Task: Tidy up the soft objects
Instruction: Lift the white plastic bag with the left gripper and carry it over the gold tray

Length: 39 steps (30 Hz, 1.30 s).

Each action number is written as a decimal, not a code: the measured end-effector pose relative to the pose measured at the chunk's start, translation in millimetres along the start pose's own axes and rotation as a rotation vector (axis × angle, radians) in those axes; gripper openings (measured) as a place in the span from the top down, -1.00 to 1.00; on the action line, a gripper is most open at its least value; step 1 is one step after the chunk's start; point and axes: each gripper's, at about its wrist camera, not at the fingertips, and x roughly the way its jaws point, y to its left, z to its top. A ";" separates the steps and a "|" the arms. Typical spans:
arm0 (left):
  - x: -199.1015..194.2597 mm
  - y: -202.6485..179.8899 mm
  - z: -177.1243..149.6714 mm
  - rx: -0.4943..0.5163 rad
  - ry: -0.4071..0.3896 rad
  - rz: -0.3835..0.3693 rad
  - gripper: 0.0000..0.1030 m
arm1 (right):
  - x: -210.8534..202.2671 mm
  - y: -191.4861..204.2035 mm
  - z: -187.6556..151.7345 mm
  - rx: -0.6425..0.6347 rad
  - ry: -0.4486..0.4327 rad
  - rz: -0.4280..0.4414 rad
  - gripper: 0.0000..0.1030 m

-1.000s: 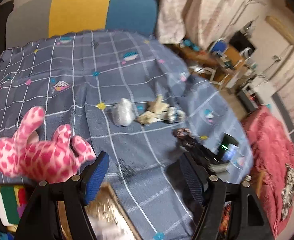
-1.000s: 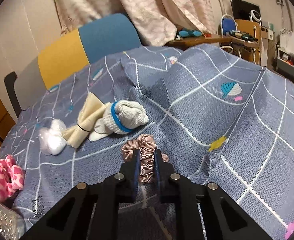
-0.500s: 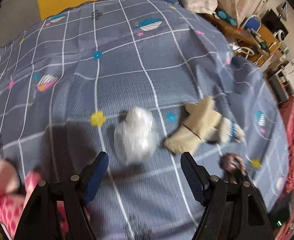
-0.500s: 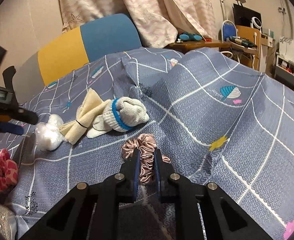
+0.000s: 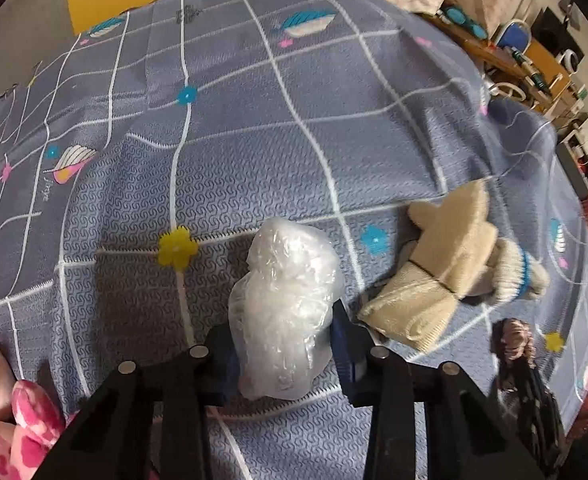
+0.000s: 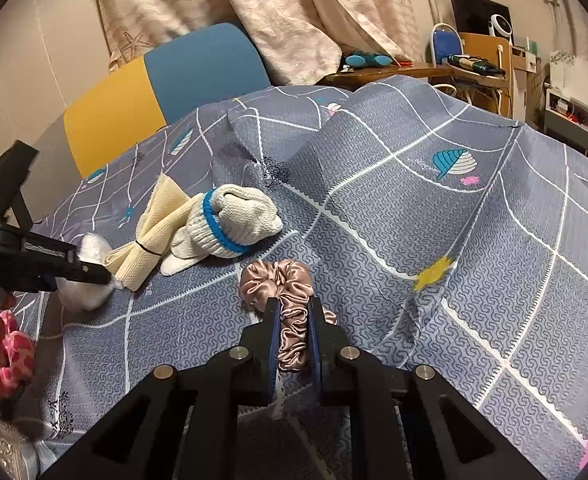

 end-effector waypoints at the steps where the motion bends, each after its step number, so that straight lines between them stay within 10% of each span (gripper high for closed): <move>1: -4.9 0.9 -1.0 0.000 -0.013 -0.007 0.27 | -0.3 0.6 -0.3 -0.002 -0.001 -0.002 0.74; 13: -127.4 7.3 -32.4 0.005 -0.169 -0.207 0.28 | 1.9 3.8 1.3 -0.016 0.004 -0.029 0.74; 23: -254.3 59.7 -141.6 0.038 -0.272 -0.368 0.28 | -0.3 11.1 0.4 -0.046 0.001 -0.081 0.74; 32: -311.3 173.2 -229.8 -0.082 -0.375 -0.249 0.28 | -1.4 20.6 -0.7 -0.092 0.004 -0.127 0.74; 39: -279.9 258.7 -297.9 -0.329 -0.336 -0.207 0.28 | -1.3 28.9 -1.4 -0.139 0.008 -0.168 0.74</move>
